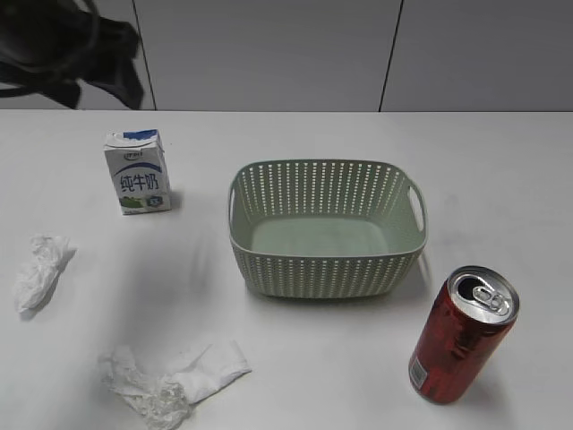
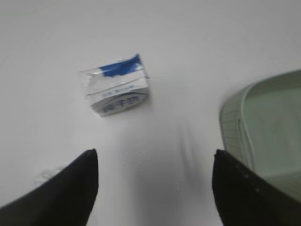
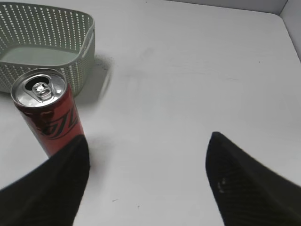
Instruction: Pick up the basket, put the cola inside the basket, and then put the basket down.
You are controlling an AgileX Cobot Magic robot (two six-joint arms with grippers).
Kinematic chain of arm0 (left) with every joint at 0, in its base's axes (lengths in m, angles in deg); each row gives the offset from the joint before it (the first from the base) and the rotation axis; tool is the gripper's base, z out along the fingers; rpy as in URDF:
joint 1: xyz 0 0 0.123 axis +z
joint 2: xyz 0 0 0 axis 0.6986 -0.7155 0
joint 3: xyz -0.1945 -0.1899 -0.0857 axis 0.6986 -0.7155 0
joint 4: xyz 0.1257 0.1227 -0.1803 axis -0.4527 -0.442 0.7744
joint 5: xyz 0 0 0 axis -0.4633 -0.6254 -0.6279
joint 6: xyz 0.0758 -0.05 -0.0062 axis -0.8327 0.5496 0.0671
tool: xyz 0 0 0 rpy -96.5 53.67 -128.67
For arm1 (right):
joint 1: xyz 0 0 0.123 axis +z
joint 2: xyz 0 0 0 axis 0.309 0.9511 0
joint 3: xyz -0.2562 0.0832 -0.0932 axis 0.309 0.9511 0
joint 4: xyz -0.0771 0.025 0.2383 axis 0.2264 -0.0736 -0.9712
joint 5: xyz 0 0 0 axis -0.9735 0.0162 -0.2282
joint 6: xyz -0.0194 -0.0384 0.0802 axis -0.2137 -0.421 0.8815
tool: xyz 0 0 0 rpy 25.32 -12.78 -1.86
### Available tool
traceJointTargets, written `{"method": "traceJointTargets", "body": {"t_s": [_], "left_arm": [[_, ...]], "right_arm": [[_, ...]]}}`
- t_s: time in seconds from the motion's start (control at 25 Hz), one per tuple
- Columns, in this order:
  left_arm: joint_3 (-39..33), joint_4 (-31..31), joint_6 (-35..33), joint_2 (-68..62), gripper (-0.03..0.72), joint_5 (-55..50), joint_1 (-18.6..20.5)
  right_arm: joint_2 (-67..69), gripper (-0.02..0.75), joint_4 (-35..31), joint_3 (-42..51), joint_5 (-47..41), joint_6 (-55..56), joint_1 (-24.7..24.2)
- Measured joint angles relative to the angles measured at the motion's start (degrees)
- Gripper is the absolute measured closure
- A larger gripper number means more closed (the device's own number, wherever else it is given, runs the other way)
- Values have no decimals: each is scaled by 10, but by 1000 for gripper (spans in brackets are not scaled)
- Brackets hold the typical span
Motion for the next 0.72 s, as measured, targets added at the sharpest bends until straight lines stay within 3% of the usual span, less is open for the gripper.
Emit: {"method": "traceJointTargets", "body": {"t_s": [0.24, 0.36, 0.72], "left_arm": [[129, -21, 67, -152, 120, -82, -97], [172, -24, 108, -215, 120, -103, -126], [188, -11, 160, -315, 120, -103, -134]], "right_arm": [[0, 153, 0, 0, 0, 3, 0], [0, 153, 1, 0, 0, 5, 0], [0, 153, 2, 0, 0, 7, 0]]}}
